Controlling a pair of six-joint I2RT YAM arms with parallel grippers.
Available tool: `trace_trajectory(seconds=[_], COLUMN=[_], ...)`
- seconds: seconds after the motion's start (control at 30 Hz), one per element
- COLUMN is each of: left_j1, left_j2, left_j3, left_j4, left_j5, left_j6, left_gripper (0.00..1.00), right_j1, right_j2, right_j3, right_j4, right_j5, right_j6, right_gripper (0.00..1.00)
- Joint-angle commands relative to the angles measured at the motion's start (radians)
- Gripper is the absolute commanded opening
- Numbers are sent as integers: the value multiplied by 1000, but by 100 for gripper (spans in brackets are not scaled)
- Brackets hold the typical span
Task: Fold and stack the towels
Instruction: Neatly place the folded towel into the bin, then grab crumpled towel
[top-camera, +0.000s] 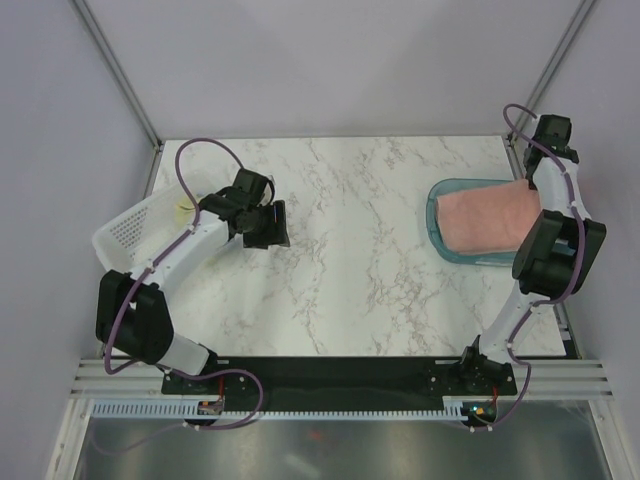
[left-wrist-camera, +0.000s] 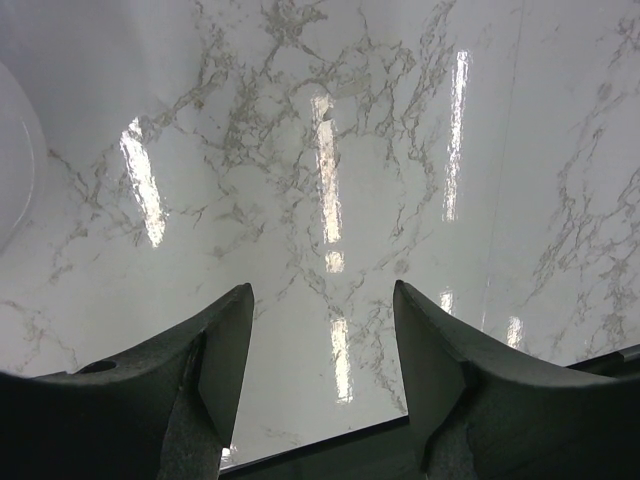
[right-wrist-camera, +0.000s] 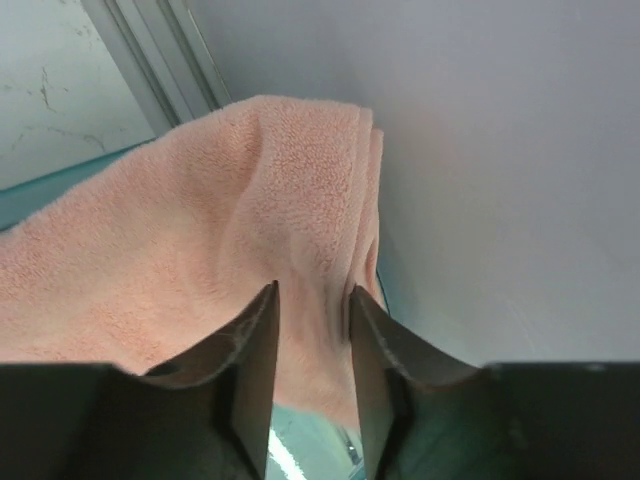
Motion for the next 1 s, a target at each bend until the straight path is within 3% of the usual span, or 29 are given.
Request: trace_trajectory(seconds=[0.0, 0.17, 0.33, 0.4, 0.43, 0.47, 0.6, 0.67, 0.83, 0.97], left_j1=[2, 2, 2, 4, 4, 2, 39, 112, 315, 370], left_j2=[-1, -41, -85, -122, -133, -143, -195, -202, -145, -93], left_j3=[45, 51, 70, 89, 99, 123, 183, 189, 176, 131], left_j4=[-3, -6, -4, -4, -6, -8, -29, -44, -80, -92], left_j5=[15, 0, -16, -60, -85, -143, -377, -451, -433, -433], left_j6=[30, 13, 4, 1, -1, 1, -17, -31, -48, -57], left_gripper=[66, 66, 66, 65, 65, 64, 64, 65, 66, 67], right_j1=[12, 67, 136, 179, 202, 227, 377, 417, 527, 577], right_j2=[-14, -89, -169, -213, -227, -252, -341, -417, -557, -622], right_j3=[97, 143, 128, 105, 81, 67, -48, -174, -407, -447], right_j4=[3, -27, -37, -38, -37, -37, 15, 99, 268, 325], right_j5=[-4, -1, -95, -194, -213, -253, -418, -486, -635, -650], right_j6=[20, 60, 163, 229, 237, 276, 445, 517, 683, 679], right_gripper=[43, 60, 66, 78, 91, 94, 97, 97, 98, 98])
